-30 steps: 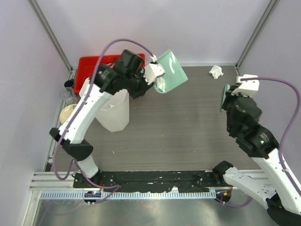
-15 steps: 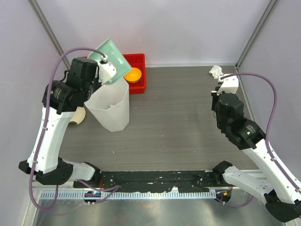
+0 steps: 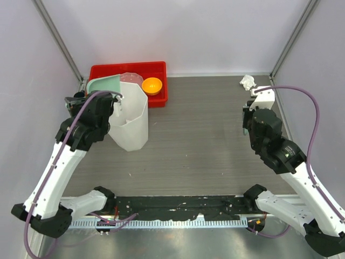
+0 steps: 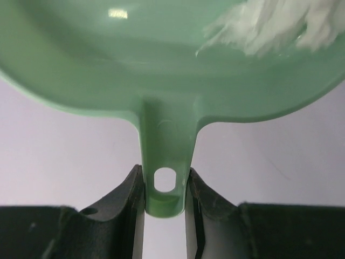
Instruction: Sweep away the paper scraps from the table
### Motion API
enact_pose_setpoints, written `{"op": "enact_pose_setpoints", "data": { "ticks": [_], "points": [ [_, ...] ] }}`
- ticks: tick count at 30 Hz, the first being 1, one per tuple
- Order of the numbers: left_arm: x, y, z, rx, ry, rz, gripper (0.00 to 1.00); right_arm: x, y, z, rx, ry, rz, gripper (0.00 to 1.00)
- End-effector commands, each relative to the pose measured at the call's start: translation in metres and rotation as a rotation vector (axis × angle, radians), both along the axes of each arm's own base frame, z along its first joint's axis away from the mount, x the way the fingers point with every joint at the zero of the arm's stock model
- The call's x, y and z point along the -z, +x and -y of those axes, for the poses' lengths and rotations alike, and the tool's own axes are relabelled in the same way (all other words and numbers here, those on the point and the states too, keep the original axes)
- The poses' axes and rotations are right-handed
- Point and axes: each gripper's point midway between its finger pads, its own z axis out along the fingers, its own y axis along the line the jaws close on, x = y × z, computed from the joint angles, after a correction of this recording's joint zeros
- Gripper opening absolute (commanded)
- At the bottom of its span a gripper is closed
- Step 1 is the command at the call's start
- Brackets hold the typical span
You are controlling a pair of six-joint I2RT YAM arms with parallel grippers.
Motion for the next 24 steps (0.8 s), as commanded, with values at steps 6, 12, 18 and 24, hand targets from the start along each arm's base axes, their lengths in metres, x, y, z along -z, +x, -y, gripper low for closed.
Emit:
{"op": "enact_pose_setpoints", "data": {
  "ticks": [6, 12, 18, 24],
  "points": [
    [-0.019, 0.009, -0.002, 0.1, 0.367, -0.101, 0.0, -0.018, -0.001, -0.001, -0.014, 0.035, 0.069, 0.01],
    [-0.036, 0.012, -0.001, 0.082, 0.39, -0.052, 0.0, -0.015, 0.001, -0.016, -0.129, -0.031, 0.059, 0.01],
    [-0.038, 0.005, -0.006, 0.064, 0.423, -0.059, 0.0, -0.01, 0.007, -0.02, -0.16, -0.105, 0.035, 0.01],
    [-0.109, 0.007, -0.006, 0.011, 0.195, 0.3, 0.0, -0.021, 0.015, -0.023, -0.171, -0.153, 0.062, 0.01]
  ]
}}
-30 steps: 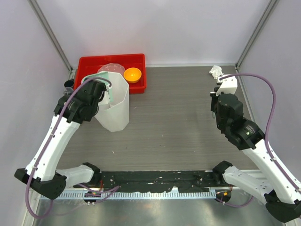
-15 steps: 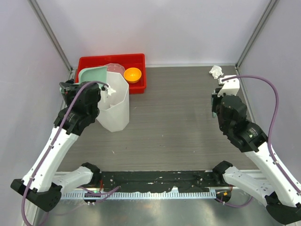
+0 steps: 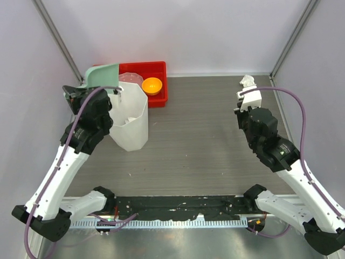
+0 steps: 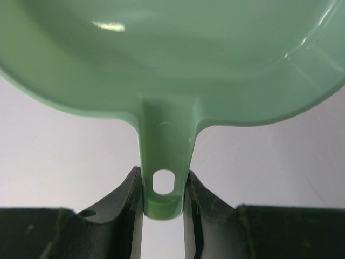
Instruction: Sweep away the paper scraps from the table
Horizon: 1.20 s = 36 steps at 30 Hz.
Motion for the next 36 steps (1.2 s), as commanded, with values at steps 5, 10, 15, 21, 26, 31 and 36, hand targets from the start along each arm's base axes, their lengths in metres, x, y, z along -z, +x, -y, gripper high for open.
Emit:
{"op": "enact_pose_setpoints", "data": {
  "ticks": [5, 10, 15, 21, 26, 31, 36],
  "points": [
    [-0.081, 0.021, 0.018, 0.053, -0.445, 0.191, 0.0, -0.054, 0.034, -0.02, -0.078, -0.145, 0.108, 0.01],
    [-0.069, 0.042, 0.051, 0.184, -0.655, 0.204, 0.0, -0.074, 0.086, -0.002, -0.042, -0.351, 0.144, 0.01],
    [-0.049, 0.056, 0.094, 0.285, -0.95, 0.183, 0.0, -0.083, 0.145, 0.04, 0.023, -0.356, 0.206, 0.01],
    [0.0, 0.04, 0.189, 0.445, -1.208, -0.147, 0.0, -0.089, 0.219, 0.066, -0.019, -0.352, 0.331, 0.01],
    [0.081, -0.003, 0.264, 0.537, -1.174, -0.532, 0.0, -0.054, 0.277, 0.092, -0.107, -0.422, 0.3, 0.01],
    [0.172, -0.043, 0.296, 0.478, -1.121, -0.891, 0.0, 0.007, 0.335, 0.108, -0.191, -0.571, 0.184, 0.01],
    [0.243, -0.064, 0.302, 0.356, -1.085, -1.11, 0.0, 0.051, 0.375, 0.11, -0.277, -0.683, 0.097, 0.01]
  ]
}}
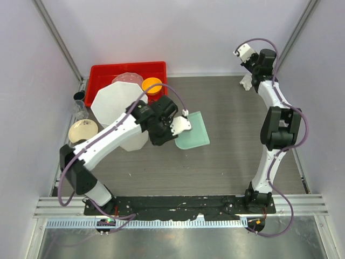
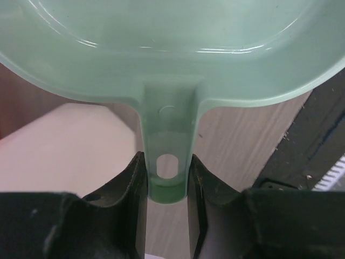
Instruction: Sweep away the paper scraps from the table
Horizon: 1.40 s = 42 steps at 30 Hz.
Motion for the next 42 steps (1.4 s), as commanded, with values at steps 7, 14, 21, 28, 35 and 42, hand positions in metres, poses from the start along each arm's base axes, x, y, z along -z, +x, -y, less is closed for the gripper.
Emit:
{"op": "enact_pose_setpoints", "data": {
  "ticks": [7, 14, 21, 28, 35, 42],
  "points": [
    [0.058, -0.019, 0.005, 0.018, 0.043, -0.17, 0.0, 0.066, 0.015, -0.041, -0.257, -0.209, -0.205, 0.01],
    [0.052, -0.013, 0.008, -0.002, 0.029, -0.157, 0.0, 0.086, -0.051, -0.064, -0.351, -0.298, -0.436, 0.01],
    [0.053, 0.002, -0.012, -0.068, 0.026, -0.077, 0.0, 0.101, -0.131, -0.131, -0.457, -0.322, -0.616, 0.01],
    [0.067, -0.013, -0.034, -0.098, 0.054, -0.086, 0.0, 0.133, -0.196, -0.205, -0.538, -0.165, -0.726, 0.01],
    [0.084, -0.036, -0.053, -0.086, 0.104, -0.149, 0.0, 0.122, -0.296, -0.265, -0.573, -0.023, -0.713, 0.01],
    [0.106, -0.038, -0.062, -0.076, 0.228, -0.183, 0.0, 0.049, -0.329, -0.275, -0.381, 0.325, -0.57, 0.01]
  ]
}}
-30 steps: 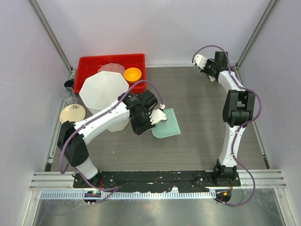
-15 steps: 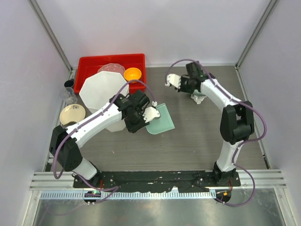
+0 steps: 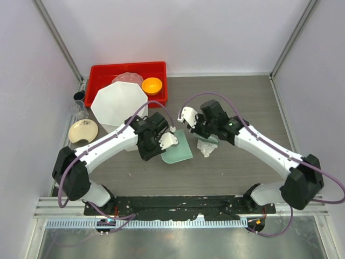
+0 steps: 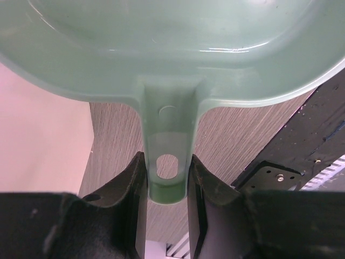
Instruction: Sweep away the paper scraps from the table
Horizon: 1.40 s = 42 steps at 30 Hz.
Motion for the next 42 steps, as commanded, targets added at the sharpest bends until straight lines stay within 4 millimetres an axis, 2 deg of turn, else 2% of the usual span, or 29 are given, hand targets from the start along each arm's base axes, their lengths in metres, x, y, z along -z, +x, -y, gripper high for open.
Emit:
{"op": "enact_pose_setpoints", "data": {
  "ticks": [1, 2, 3, 4, 7, 9, 12, 14, 18, 20, 21, 22, 23, 24, 27, 30, 32, 34, 35, 38, 42],
  "points": [
    [0.011, 0.002, -0.003, 0.016, 0.066, -0.008, 0.0, -0.076, 0.0, 0.008, 0.34, 0.296, 0.033, 0.01],
    [0.013, 0.002, -0.002, 0.021, 0.067, -0.011, 0.0, -0.089, 0.006, 0.018, 0.418, 0.314, 0.079, 0.01],
    [0.017, 0.003, -0.001, 0.024, 0.077, -0.02, 0.0, -0.111, 0.005, 0.023, 0.473, 0.386, 0.099, 0.01],
    [0.019, 0.004, 0.0, 0.028, 0.085, -0.019, 0.0, -0.121, 0.006, 0.027, 0.509, 0.417, 0.119, 0.01],
    [0.026, 0.01, -0.001, 0.034, 0.138, -0.015, 0.0, -0.146, 0.009, 0.057, 0.701, 0.494, 0.205, 0.01],
    [0.028, 0.018, -0.001, 0.026, 0.18, 0.027, 0.0, -0.147, 0.012, 0.079, 0.813, 0.494, 0.262, 0.01],
    [0.037, 0.022, 0.007, 0.054, 0.228, 0.028, 0.0, -0.123, 0.012, 0.094, 0.901, 0.464, 0.281, 0.01],
    [0.045, 0.024, 0.01, 0.072, 0.266, 0.008, 0.0, -0.102, 0.013, 0.094, 0.915, 0.416, 0.255, 0.01],
    [0.052, 0.04, 0.015, 0.084, 0.323, 0.025, 0.0, -0.089, 0.018, 0.097, 0.948, 0.373, 0.241, 0.01],
    [0.051, 0.053, 0.017, 0.085, 0.353, 0.059, 0.0, -0.085, 0.03, 0.108, 0.968, 0.325, 0.282, 0.01],
    [0.055, 0.054, 0.018, 0.088, 0.372, 0.046, 0.0, -0.072, 0.043, 0.125, 1.016, 0.292, 0.271, 0.01],
    [0.056, 0.055, 0.02, 0.092, 0.373, 0.04, 0.0, -0.064, 0.05, 0.129, 1.019, 0.294, 0.255, 0.01],
    [0.053, 0.059, 0.026, 0.09, 0.358, 0.05, 0.0, -0.052, 0.053, 0.119, 0.956, 0.32, 0.184, 0.01],
    [0.057, 0.062, 0.029, 0.091, 0.357, 0.052, 0.0, -0.035, 0.056, 0.123, 0.965, 0.316, 0.137, 0.01],
    [0.063, 0.069, 0.035, 0.101, 0.358, 0.056, 0.0, -0.014, 0.052, 0.098, 0.885, 0.38, 0.037, 0.01],
    [0.067, 0.074, 0.043, 0.109, 0.347, 0.051, 0.0, -0.001, 0.046, 0.075, 0.847, 0.469, -0.048, 0.01],
    [0.072, 0.078, 0.049, 0.108, 0.345, 0.044, 0.0, 0.0, 0.043, 0.055, 0.799, 0.498, -0.063, 0.01],
    [0.076, 0.082, 0.052, 0.1, 0.339, 0.028, 0.0, 0.0, 0.031, 0.024, 0.701, 0.494, -0.088, 0.01],
    [0.074, 0.085, 0.057, 0.091, 0.321, 0.031, 0.0, 0.0, 0.025, 0.012, 0.666, 0.489, -0.098, 0.01],
    [0.073, 0.095, 0.061, 0.047, 0.28, 0.03, 0.0, -0.022, 0.016, -0.009, 0.605, 0.53, -0.097, 0.01],
    [0.068, 0.108, 0.066, -0.003, 0.198, 0.059, 0.0, -0.068, 0.014, -0.01, 0.602, 0.643, -0.045, 0.01]
  ]
}}
